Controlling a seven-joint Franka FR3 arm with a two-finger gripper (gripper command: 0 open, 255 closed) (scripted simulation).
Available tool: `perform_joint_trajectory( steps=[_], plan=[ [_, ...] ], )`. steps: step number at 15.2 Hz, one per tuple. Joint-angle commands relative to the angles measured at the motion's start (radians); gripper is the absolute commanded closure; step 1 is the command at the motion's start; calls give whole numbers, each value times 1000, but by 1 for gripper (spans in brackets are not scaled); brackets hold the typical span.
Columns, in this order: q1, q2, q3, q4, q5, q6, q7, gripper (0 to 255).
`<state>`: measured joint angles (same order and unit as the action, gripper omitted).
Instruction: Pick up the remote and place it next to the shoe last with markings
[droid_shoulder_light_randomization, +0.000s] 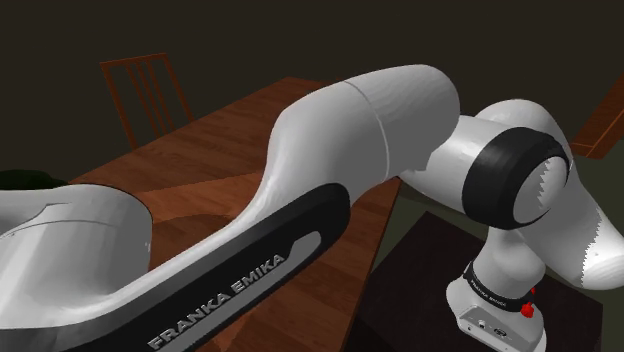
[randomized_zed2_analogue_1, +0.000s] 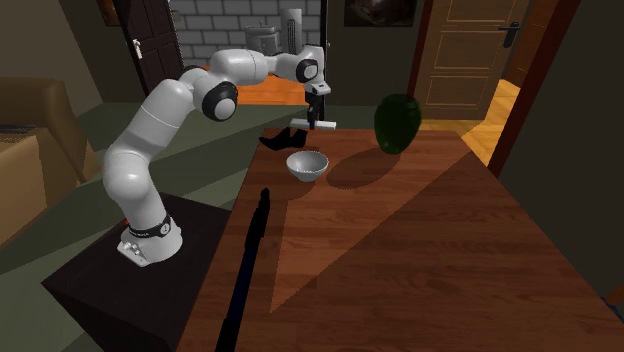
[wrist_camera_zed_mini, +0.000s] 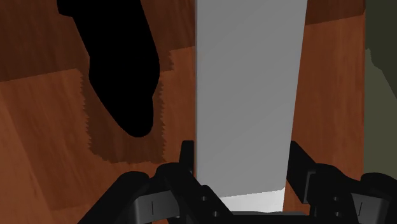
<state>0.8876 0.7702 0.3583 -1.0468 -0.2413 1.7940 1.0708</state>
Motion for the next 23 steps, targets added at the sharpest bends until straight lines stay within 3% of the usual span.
perform_joint_trajectory(
  steps=[1,10,17,18,23],
  plan=[
    [-5,-2,0,-34,-1,32,3,255],
    [-13,23,-7,-119,-11,140,13,255],
    [-14,23,-6,-119,-12,139,13,255],
    [-10,35,-7,-98,-13,130,12,0],
    [-14,23,-6,-120,-12,140,13,0]
  ],
)
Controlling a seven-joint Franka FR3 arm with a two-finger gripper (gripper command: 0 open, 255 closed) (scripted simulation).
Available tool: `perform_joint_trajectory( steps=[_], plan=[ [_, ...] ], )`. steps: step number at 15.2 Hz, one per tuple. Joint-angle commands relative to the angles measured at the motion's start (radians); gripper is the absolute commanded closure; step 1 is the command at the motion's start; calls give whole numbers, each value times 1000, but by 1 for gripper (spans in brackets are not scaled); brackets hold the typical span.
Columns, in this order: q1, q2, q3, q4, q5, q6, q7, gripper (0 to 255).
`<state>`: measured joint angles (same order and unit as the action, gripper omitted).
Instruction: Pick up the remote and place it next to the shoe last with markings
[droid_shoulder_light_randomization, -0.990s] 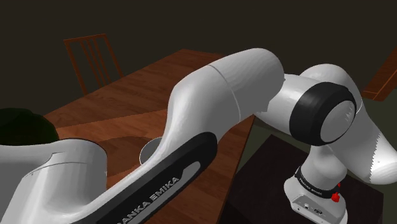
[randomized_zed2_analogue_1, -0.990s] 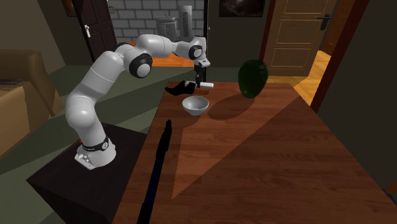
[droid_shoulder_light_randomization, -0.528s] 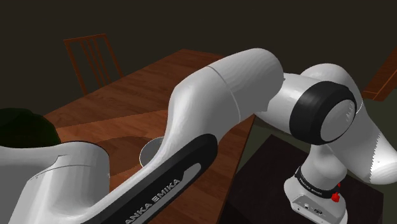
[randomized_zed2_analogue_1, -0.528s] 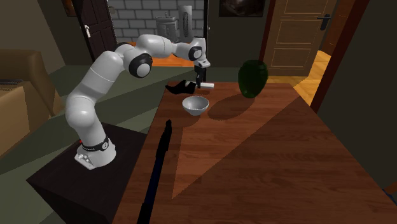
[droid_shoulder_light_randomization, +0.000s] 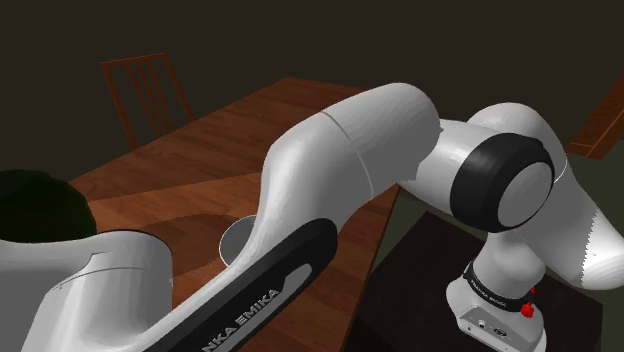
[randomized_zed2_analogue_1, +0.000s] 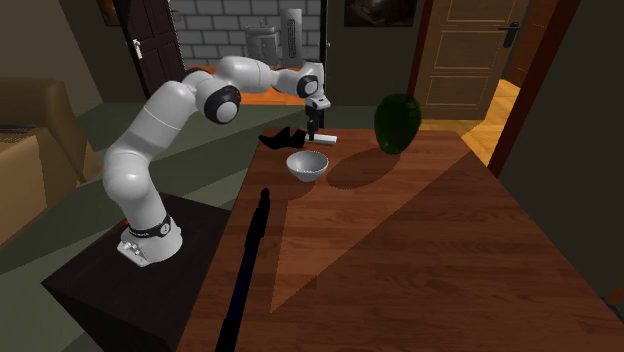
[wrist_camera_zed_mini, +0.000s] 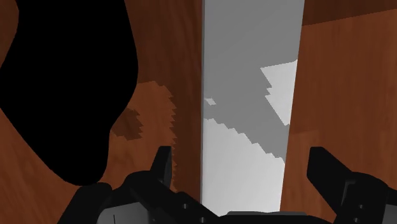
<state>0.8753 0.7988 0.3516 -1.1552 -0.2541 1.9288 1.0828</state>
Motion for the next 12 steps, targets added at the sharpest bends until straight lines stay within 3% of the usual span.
perform_joint_trajectory(
  steps=[1,4,12],
  plan=[
    [-1,-15,3,6,4,-22,-1,0],
    [5,-35,8,68,12,-102,-9,0],
    [5,-35,8,68,12,-102,-9,0]
  ],
)
